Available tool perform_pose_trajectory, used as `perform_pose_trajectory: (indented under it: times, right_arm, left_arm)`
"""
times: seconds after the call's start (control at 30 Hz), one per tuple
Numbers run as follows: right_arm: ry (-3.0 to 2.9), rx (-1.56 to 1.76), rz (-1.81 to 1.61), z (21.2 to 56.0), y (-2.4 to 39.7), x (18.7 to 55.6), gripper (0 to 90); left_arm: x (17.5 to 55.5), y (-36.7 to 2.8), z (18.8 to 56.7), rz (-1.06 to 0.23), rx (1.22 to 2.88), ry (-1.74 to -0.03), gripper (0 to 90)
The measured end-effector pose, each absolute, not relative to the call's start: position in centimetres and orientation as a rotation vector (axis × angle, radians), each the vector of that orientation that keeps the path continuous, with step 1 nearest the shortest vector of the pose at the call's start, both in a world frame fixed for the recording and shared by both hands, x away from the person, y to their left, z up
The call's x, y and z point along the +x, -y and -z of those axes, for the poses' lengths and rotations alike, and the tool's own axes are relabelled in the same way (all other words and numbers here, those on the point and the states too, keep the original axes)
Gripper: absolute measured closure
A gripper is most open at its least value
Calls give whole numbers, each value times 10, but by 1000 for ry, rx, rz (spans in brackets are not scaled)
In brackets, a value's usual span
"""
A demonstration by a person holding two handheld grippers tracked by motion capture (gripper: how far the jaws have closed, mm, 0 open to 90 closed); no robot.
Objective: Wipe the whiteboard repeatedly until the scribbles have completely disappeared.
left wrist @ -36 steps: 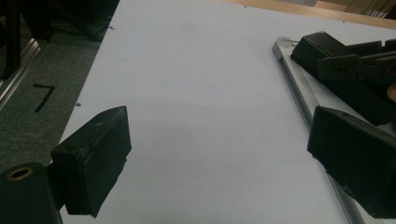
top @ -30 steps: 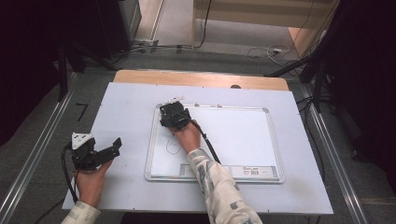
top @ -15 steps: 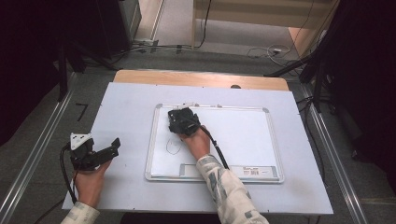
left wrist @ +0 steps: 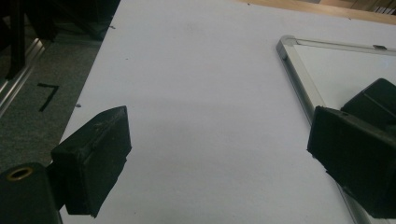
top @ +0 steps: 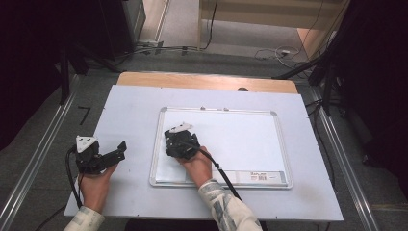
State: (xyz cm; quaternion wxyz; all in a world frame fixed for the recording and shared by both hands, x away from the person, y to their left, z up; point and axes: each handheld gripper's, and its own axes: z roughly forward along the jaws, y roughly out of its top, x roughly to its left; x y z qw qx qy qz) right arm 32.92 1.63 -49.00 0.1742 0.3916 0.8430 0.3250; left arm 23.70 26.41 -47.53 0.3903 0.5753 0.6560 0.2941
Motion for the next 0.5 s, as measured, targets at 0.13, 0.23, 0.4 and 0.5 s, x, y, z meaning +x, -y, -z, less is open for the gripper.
perform_pose_trajectory:
  times: [0.13, 0.23, 0.4, 0.5]
  right_arm:
    - [-2396, 1096, -926, 491, -26, 317, 374]
    - [-2407, 1092, -927, 490, -26, 317, 372]
    - [-2415, 1088, -937, 491, -24, 325, 371]
    - [-2405, 1097, -931, 490, -21, 332, 371]
  left_arm:
    - [237, -264, 475, -748, 1463, -1665, 65]
    - [237, -264, 476, -744, 1462, -1666, 65]
    - [235, -266, 475, -746, 1457, -1667, 65]
    - [235, -267, 476, -745, 1449, -1672, 65]
